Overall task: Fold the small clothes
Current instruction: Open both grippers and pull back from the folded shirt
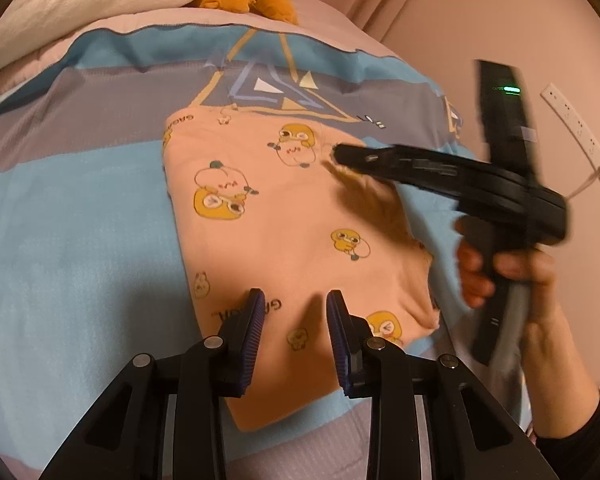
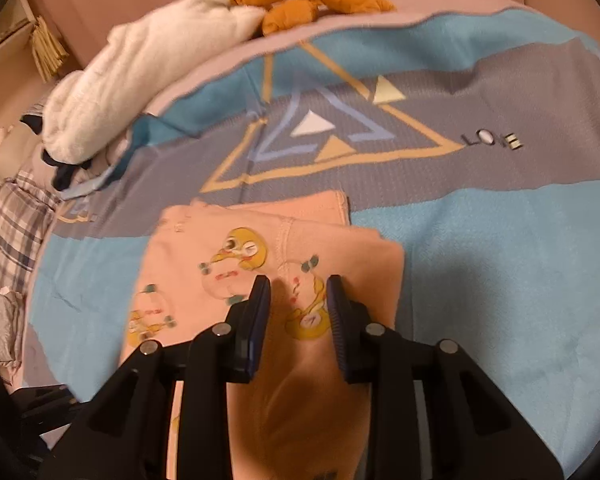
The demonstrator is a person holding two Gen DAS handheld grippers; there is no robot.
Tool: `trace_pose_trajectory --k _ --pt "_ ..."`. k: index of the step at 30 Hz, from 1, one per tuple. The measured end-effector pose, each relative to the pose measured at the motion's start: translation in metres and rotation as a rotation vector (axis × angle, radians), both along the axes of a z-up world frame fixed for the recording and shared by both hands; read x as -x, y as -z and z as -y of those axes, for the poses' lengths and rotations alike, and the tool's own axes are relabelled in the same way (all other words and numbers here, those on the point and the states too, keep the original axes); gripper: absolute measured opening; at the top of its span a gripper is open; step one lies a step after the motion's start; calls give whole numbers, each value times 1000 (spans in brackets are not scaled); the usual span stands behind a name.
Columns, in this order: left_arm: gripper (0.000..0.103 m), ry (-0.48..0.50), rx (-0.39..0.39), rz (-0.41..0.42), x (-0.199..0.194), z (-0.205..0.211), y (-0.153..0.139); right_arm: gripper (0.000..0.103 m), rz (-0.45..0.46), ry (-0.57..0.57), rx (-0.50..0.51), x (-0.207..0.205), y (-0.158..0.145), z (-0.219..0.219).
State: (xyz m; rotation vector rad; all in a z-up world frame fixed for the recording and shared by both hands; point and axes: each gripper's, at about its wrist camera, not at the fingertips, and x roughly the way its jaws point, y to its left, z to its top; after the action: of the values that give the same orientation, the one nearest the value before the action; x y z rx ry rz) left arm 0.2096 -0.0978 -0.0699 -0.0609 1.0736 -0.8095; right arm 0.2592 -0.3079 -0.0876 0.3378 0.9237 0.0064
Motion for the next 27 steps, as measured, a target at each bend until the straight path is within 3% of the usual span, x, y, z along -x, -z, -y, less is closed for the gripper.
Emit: trace_pose_trajectory --k 6,9,13,17,20,24,27 --pt "30 7 -27 -20 14 3 15 31 67 -96 45 57 -24 -15" --pt "30 -14 -34 -28 18 2 21 30 35 -148 94 82 -11 -25" --pt "30 -48 -15 -38 29 -11 14 33 -38 -136 192 105 12 -26" --pt "30 -76 -27 -1 47 -28 1 32 -12 -89 46 137 6 -8" --pt "31 -115 -39 33 63 -43 -11 40 26 -57 -41 170 -6 -1" --pt "54 -168 -17 45 74 -57 -21 51 53 -58 -43 199 -19 -13" --pt "55 -190 1 48 82 -66 -29 62 85 -56 -22 215 -32 -22"
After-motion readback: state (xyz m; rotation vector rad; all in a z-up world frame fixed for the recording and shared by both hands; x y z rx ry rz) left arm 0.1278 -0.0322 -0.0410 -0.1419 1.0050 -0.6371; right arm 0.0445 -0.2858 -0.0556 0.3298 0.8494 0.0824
